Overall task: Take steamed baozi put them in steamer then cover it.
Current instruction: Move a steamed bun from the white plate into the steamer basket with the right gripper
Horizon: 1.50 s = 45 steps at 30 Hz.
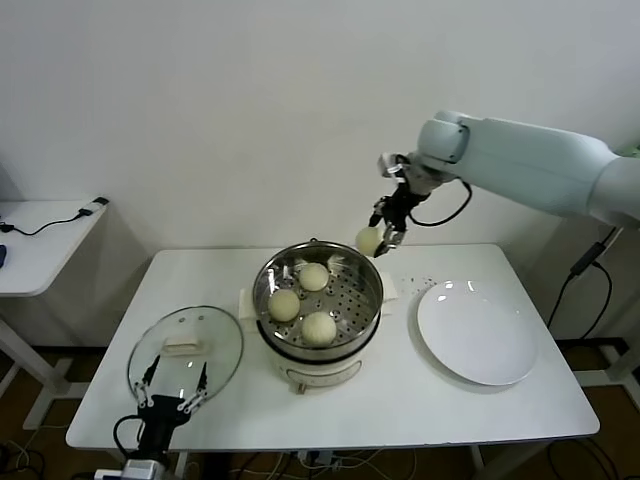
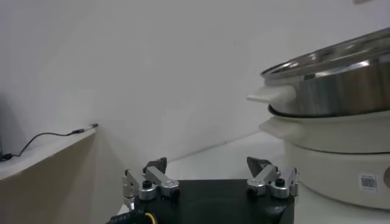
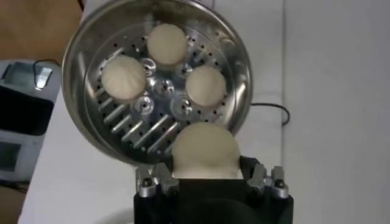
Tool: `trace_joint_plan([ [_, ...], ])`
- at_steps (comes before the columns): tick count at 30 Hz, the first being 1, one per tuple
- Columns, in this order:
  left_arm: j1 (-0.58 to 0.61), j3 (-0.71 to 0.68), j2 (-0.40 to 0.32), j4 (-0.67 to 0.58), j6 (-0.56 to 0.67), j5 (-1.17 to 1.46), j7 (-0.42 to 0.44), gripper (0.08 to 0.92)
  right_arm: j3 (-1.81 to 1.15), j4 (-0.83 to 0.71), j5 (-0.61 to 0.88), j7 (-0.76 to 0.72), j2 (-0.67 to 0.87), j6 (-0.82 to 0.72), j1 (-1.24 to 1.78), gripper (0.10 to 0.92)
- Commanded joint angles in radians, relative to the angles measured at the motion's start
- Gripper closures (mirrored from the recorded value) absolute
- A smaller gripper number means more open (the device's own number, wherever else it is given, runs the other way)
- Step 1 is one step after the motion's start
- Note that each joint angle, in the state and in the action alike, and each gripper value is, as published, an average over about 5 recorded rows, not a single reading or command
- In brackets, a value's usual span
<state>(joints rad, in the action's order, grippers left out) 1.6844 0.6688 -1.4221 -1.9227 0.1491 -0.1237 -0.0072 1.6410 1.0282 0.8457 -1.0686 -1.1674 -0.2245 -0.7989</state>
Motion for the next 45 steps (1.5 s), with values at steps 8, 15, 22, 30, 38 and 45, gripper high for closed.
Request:
trace_joint_plan([
  [8,0.002,0.013,0.026,0.01,0.0,0.032,0.002,0.177,0.106,-0.011,0.041,0.052,-0.164,-0.035,0.109,0.33],
  [15,-0.001,0.013,0.026,0.019,0.001,0.032,0.002,0.177,0.089,-0.044,0.005,0.06,-0.168,-0.032,0.163,0.33],
  [22,-0.009,0.01,0.024,0.027,0.0,0.03,0.002,0.177,0.075,-0.054,-0.015,0.075,-0.165,-0.029,0.184,0.326],
  [30,-0.011,0.01,0.022,0.026,0.0,0.029,0.001,0.177,0.048,-0.04,-0.017,0.086,-0.15,-0.032,0.176,0.224],
  [38,-0.019,0.011,0.016,0.017,-0.007,0.027,0.0,0.177,0.037,0.053,0.019,0.066,-0.062,-0.017,0.084,0.203],
  [45,-0.022,0.006,0.015,0.015,-0.006,0.019,0.001,0.177,-0.046,0.141,0.043,0.145,0.132,0.097,0.017,0.203],
])
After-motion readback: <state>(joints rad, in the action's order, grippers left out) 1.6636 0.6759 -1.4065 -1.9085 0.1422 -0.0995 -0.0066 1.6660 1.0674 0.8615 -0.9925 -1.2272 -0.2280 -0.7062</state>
